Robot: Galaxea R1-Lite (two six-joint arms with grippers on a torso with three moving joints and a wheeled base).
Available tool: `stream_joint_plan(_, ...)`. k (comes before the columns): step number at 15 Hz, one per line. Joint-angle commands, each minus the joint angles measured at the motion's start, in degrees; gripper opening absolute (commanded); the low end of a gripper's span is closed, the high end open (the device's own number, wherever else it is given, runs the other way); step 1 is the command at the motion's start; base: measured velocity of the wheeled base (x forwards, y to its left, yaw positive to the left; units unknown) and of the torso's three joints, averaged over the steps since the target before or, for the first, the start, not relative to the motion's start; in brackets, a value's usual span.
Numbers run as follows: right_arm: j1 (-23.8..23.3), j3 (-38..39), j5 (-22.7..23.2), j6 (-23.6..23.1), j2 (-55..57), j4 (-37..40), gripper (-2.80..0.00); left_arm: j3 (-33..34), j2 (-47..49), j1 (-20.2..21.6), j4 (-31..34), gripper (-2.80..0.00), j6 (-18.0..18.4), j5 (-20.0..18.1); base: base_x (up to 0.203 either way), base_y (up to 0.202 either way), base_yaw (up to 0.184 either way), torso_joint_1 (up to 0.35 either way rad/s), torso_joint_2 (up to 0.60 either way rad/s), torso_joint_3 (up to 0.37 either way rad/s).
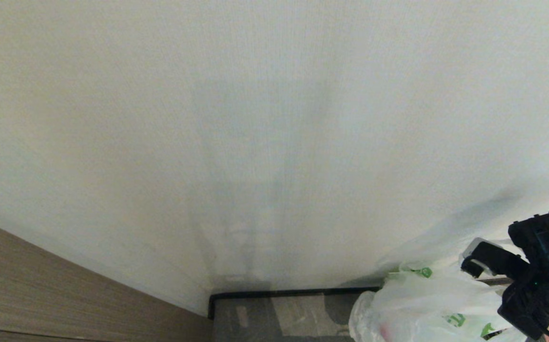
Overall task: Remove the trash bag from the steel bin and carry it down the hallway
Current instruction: Put the trash bag at the door
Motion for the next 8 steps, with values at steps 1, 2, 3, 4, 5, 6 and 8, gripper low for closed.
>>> stream_joint_plan(1,1.40,0.24,-0.07,-0.23,3.36,-2.41,-2.80,0.00,-0.11,0.00,-0.08,-2.80,-0.04,0.01,0.000,0.000,0.000,0.000,0.00,0.000)
stream_joint_plan(2,1.45,0.35,-0.13,-0.19,4.11,-3.20,-2.80,0.00,-0.11,0.00,0.00,-2.80,-0.04,0.01,0.000,0.000,0.000,0.000,0.00,0.000)
stream_joint_plan(3,1.47,0.36,-0.12,-0.18,4.87,-3.92,-2.80,0.08,-0.11,0.00,0.00,-2.80,-0.04,0.01,0.000,0.000,0.000,0.000,0.00,0.000)
stream_joint_plan(4,1.59,0.29,-0.06,-0.22,5.56,-4.48,-2.80,0.08,-0.11,0.00,0.00,-2.80,-0.04,0.01,0.000,0.000,0.000,0.000,0.00,0.000)
stream_joint_plan(5,1.71,0.34,-0.05,-0.23,6.40,-5.56,-2.80,0.08,-0.11,0.00,0.00,-2.80,-0.04,0.01,0.000,0.000,0.000,0.000,0.00,0.000)
stream_joint_plan(6,1.72,0.39,0.07,-0.19,6.65,-6.59,-2.80,0.06,-0.11,0.00,0.00,-2.80,-0.04,0.01,0.000,0.000,0.000,0.000,0.00,0.000)
stream_joint_plan(8,1.72,1.00,0.04,-0.32,6.47,-6.71,0.00,0.09,-0.11,0.00,-0.01,-2.80,-0.04,0.01,0.000,0.000,0.000,0.000,0.00,0.000)
